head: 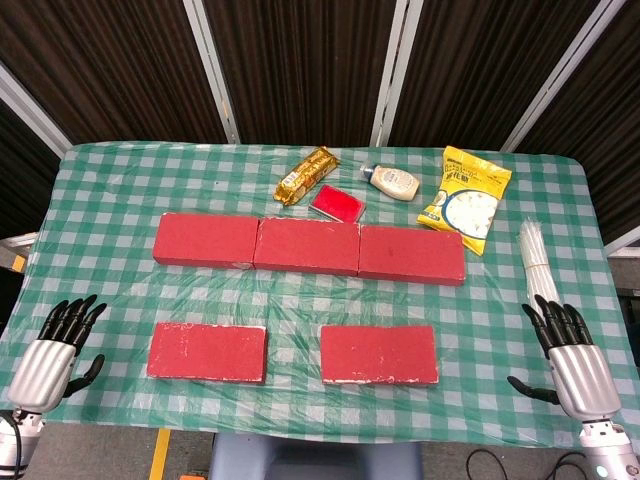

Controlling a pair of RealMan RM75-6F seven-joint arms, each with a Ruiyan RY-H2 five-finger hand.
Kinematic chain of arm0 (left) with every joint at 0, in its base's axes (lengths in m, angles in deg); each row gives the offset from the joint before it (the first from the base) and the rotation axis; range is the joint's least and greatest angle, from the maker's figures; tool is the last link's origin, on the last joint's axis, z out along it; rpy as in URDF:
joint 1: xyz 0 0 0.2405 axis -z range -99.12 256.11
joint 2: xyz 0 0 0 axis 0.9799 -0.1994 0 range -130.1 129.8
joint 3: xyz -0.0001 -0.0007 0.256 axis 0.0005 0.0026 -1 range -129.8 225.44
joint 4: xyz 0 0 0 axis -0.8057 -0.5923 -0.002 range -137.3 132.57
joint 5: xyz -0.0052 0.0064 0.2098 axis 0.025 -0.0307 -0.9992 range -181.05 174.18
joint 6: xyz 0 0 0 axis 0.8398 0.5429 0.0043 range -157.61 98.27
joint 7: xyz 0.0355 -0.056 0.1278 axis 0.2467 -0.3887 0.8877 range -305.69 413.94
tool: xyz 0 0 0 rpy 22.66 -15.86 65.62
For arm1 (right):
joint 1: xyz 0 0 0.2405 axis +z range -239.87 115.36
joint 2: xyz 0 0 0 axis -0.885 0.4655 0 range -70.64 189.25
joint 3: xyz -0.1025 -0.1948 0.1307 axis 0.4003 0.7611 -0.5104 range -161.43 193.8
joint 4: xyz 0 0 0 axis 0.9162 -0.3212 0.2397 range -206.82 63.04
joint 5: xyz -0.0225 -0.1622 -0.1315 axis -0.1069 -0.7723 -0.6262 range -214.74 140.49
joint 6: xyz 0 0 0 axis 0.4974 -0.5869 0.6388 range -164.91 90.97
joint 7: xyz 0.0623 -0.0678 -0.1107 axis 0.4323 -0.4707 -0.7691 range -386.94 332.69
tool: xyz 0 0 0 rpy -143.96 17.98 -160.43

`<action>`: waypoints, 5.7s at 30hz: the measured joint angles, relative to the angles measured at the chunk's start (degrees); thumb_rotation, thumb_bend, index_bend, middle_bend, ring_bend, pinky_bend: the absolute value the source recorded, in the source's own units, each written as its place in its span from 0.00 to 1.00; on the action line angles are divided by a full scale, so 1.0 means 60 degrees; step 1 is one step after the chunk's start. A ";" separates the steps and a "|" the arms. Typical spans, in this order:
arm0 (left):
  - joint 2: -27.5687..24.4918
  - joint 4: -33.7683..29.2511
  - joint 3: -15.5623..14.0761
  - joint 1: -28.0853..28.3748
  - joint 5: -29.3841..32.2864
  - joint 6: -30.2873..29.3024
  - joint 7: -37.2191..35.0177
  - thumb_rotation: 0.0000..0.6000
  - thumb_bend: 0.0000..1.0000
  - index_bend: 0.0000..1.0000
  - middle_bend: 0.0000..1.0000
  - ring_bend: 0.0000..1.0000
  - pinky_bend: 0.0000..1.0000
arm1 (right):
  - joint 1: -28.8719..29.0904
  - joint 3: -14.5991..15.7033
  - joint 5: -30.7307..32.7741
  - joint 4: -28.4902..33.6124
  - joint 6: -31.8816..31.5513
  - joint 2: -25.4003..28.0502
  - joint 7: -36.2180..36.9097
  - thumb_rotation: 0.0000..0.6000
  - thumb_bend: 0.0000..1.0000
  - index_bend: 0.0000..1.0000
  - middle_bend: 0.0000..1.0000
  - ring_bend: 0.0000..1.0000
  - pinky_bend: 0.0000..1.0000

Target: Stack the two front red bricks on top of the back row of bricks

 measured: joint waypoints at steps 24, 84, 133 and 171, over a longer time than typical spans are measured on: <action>-0.0305 -0.1279 -0.1480 0.1820 -0.2236 0.2842 -0.2502 1.00 0.29 0.00 0.00 0.00 0.00 | 0.0023 0.0284 -0.0534 0.0016 0.0011 0.0093 0.0286 0.77 0.04 0.00 0.00 0.00 0.00; 0.0844 -0.1389 -0.0447 0.3897 0.0846 0.5879 0.0263 1.00 0.29 0.00 0.00 0.00 0.00 | 0.0205 0.0348 -0.0338 0.0098 0.0476 0.0182 0.0367 0.77 0.04 0.00 0.00 0.00 0.00; 0.0636 -0.1245 -0.0361 0.4718 0.1674 0.7005 -0.0586 1.00 0.32 0.00 0.32 0.32 0.40 | 0.0251 0.0360 -0.0222 0.0129 0.0623 0.0050 0.0017 0.77 0.04 0.00 0.00 0.00 0.00; 0.0408 -0.0966 0.1360 0.6301 0.2519 0.7463 -0.0077 1.00 0.36 0.00 0.48 0.49 0.59 | 0.0309 -0.0100 0.0785 0.0138 0.0743 0.0078 0.0131 0.77 0.04 0.00 0.00 0.00 0.00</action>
